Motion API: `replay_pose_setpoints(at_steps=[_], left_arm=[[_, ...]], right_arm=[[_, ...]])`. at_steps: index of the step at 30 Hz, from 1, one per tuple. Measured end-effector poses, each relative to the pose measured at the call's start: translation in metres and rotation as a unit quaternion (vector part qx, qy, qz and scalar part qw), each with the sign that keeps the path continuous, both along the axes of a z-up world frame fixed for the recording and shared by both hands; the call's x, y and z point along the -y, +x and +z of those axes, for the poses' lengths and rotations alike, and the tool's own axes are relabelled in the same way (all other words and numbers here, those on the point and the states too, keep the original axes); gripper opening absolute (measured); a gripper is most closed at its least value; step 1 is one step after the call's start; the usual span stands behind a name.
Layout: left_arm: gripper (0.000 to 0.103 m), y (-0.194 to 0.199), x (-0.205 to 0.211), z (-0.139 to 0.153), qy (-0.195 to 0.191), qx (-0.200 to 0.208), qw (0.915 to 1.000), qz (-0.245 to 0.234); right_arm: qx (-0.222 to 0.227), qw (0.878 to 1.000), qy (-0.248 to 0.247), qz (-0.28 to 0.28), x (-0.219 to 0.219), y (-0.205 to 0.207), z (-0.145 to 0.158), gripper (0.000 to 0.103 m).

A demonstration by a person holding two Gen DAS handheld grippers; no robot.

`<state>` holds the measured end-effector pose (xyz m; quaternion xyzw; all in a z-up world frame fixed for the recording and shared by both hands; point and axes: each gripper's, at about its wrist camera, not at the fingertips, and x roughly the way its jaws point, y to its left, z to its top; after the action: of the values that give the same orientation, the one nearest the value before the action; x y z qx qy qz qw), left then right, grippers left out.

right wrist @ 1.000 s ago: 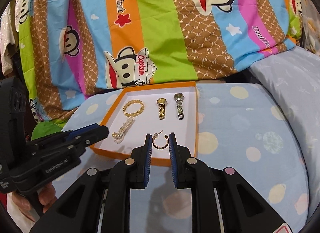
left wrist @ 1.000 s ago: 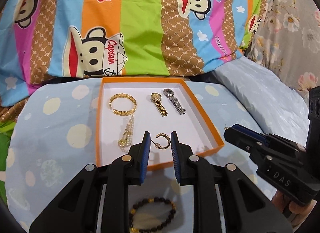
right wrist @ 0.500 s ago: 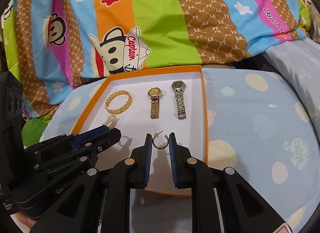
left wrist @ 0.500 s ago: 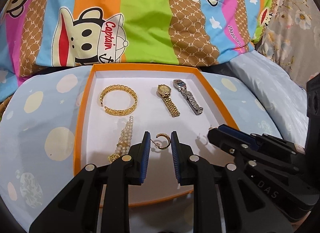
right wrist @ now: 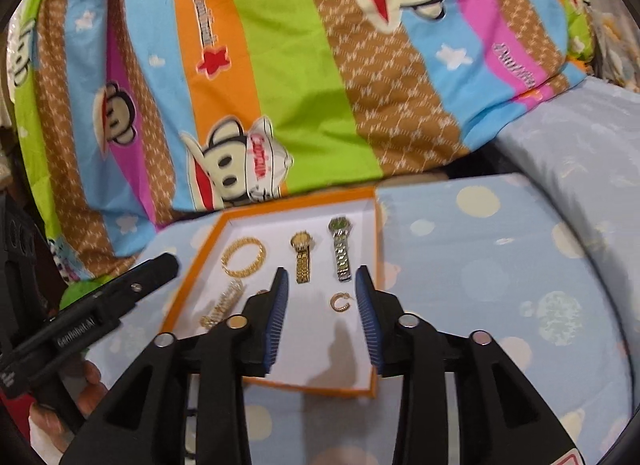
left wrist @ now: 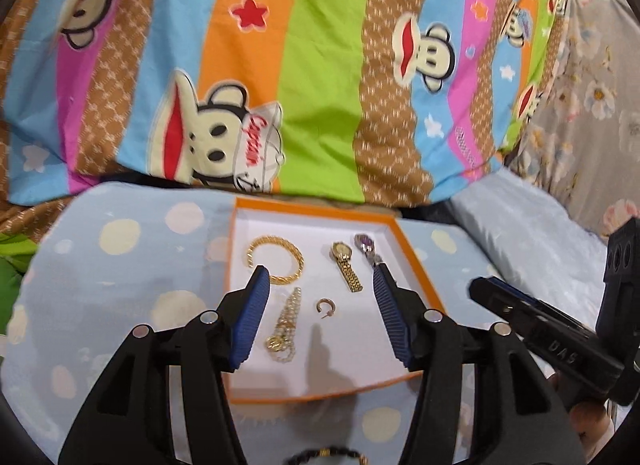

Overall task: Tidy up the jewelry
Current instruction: 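Open the left tool over the orange box while the right tool releases its hoop, then grasp the gold drop earring with the right tool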

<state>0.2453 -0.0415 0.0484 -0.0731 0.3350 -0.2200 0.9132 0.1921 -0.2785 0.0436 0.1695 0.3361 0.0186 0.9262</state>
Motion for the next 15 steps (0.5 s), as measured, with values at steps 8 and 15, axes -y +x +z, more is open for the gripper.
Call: replay_pose_setpoints(at_steps=[8, 15], left_arm=[[0.063, -0.085, -0.052, 0.006, 0.021, 0.015, 0.9994, 0.022], [0.063, -0.155, -0.069, -0.03, 0.055, -0.027, 0.9979, 0.02]], right_arm=[[-0.013, 0.999, -0.033, -0.016, -0.005, -0.108, -0.003, 0.049], [-0.063, 0.997, -0.051, -0.016, -0.023, -0.174, -0.04, 0.049]])
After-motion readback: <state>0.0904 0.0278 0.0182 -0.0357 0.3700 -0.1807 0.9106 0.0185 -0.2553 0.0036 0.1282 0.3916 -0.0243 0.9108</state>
